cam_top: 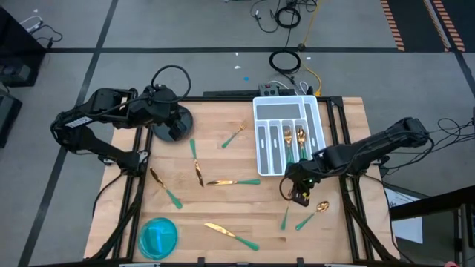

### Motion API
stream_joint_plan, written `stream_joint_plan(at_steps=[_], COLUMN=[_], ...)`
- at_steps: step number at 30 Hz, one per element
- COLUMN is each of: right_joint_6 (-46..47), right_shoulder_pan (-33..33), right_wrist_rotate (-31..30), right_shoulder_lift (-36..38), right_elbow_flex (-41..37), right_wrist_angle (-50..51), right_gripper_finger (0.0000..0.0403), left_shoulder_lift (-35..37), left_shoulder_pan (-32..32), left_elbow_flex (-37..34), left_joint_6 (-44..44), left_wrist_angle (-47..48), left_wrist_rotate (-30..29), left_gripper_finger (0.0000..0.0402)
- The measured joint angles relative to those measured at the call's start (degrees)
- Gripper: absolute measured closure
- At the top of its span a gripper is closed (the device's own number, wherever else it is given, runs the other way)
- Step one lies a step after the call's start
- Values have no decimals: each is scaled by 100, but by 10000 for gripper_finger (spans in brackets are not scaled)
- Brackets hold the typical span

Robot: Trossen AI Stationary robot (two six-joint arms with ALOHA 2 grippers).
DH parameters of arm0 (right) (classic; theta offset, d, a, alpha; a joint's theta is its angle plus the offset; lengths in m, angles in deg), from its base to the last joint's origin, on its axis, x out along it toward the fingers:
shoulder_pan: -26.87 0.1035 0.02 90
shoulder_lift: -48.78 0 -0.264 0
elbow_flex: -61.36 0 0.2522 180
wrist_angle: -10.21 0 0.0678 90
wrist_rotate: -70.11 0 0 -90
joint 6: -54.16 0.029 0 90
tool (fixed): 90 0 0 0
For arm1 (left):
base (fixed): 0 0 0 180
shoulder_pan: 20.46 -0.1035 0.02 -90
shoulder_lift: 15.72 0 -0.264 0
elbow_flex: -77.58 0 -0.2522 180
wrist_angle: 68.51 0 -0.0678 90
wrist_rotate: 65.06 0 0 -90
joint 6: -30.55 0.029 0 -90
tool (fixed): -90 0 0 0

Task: Sort silverware
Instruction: Put the green fork into the white silverware organizer

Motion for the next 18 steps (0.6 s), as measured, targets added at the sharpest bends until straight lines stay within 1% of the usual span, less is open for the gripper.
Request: stream_joint_plan(at_steps=[6,10,18], right_joint_6=[-303,-532,-1035], right_shoulder_pan=[0,-27,-278], right_wrist_rotate=[-13,-137,-149], right_shoulder_lift=[2,7,11], right_elbow_flex=[790,1378,2285], right_wrist_angle=[958,1577,2260], right_gripper_finger=[402,402,403], left_shoulder_lift=[0,0,0], left_shoulder_pan=[0,0,0], left_elbow_flex=[0,0,0], left_joint_6=[4,4,9], left_wrist_angle=[0,0,0], left_wrist_rotate=[0,0,-37], left_gripper_finger=[256,256,256])
